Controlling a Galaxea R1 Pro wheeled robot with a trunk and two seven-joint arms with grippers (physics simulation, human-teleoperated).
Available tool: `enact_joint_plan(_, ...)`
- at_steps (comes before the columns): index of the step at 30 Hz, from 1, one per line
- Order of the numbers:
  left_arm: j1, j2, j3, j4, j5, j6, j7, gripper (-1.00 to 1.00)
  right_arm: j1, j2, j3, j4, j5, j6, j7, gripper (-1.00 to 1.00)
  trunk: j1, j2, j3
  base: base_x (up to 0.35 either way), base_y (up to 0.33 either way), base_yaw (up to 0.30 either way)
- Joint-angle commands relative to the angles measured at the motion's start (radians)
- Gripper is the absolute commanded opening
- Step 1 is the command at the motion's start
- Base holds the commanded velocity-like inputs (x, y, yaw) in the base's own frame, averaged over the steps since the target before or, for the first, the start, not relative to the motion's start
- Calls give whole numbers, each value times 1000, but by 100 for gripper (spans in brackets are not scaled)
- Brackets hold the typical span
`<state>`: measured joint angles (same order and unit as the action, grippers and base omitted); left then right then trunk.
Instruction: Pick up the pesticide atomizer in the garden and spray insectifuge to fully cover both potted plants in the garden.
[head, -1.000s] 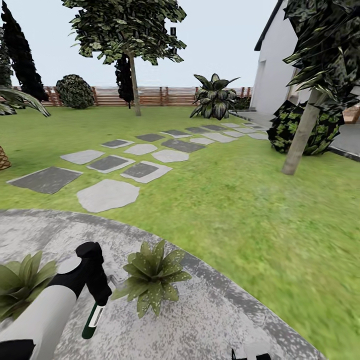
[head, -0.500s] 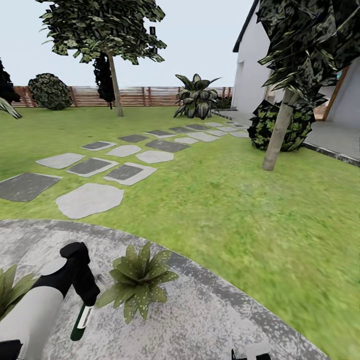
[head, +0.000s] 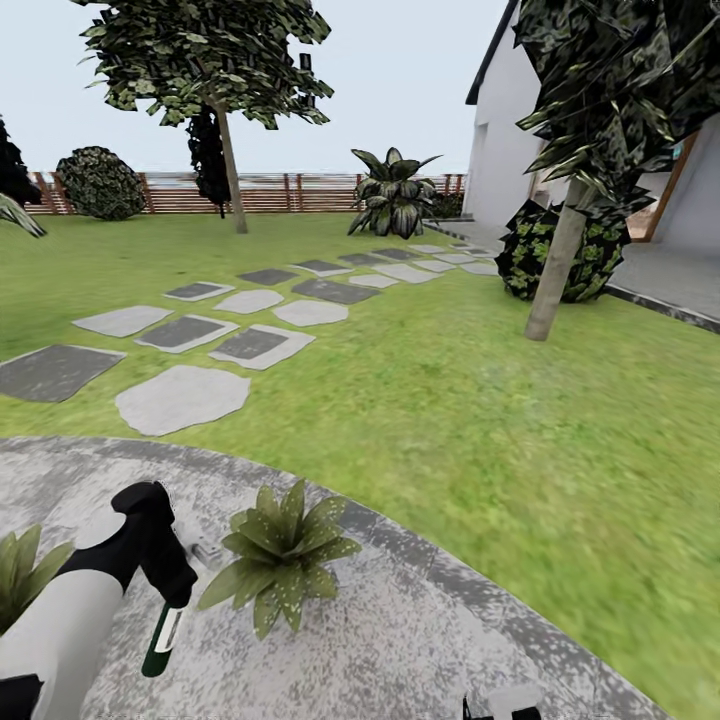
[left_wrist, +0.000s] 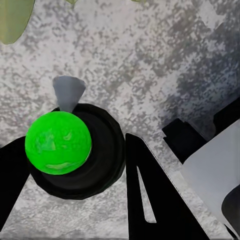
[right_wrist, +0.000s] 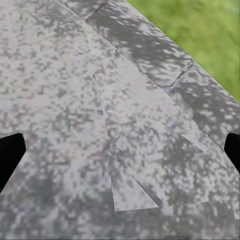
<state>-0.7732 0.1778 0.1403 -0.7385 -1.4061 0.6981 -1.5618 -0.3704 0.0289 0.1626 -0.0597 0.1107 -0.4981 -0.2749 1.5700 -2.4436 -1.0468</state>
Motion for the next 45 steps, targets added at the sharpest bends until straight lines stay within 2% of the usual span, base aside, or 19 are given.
enact_joint_plan(1,1,-1,2,-1,-8,11,-9,-100,-1,0,2,1,10,0,-10,100,-1,0,-1,-180,232,0)
enact_joint_plan(7,0,-11,-3,-1,-8,18,-9,-100,-1,0,2,1,10,0,-10,100,-1,0,-1,81,257,0)
enact_joint_plan(15,5,-18,-5,-2,-8,17,-9,-100,-1,0,2,1,10,0,-10,100,-1,0,-1,70,29,0)
enact_joint_plan(16,2,-23,-5,-2,-6,18,-9,-100,-1,0,2,1,10,0,-10,100,-1,0,-1,2,0,0)
enact_joint_plan(18,-3,-54,-6,-4,-9,19,-9,-100,-1,0,2,1,10,1,-10,100,-1,0,-1,0,0,-7)
enact_joint_plan(20,-4,-66,-7,-6,-10,20,-9,-100,-1,0,2,1,10,1,-10,100,-1,0,-1,0,0,-105)
enact_joint_plan(24,-4,-50,-6,-6,-10,18,-9,-100,-1,0,2,1,10,0,-10,100,-1,0,-1,0,0,-240)
enact_joint_plan(27,-4,0,-5,-6,-10,12,-9,-100,-1,0,2,1,10,0,-10,100,-1,0,-1,0,0,-204)
enact_joint_plan(30,-19,18,-6,-6,-15,8,-9,-100,-1,0,2,1,10,0,-10,100,-1,0,-1,0,0,-50)
enact_joint_plan(34,-69,-1,-12,-6,-69,9,-9,-100,-1,0,3,1,10,0,-10,100,-1,0,-1,0,0,-5)
enact_joint_plan(35,-74,-11,-24,-5,-83,9,-9,-100,-1,0,3,1,10,0,-10,100,-1,0,-1,0,0,0)
enact_joint_plan(39,-73,-6,-57,5,-97,5,-9,-100,-1,0,3,1,10,0,-10,100,-1,0,-1,0,0,0)
enact_joint_plan(42,-61,38,-57,8,-95,-22,-9,-100,-1,0,3,1,10,1,-10,100,-1,0,-1,0,0,0)
enact_joint_plan(45,-56,62,-52,9,-91,-55,-9,-100,-1,0,3,1,10,0,-10,100,-1,0,-1,0,0,0)
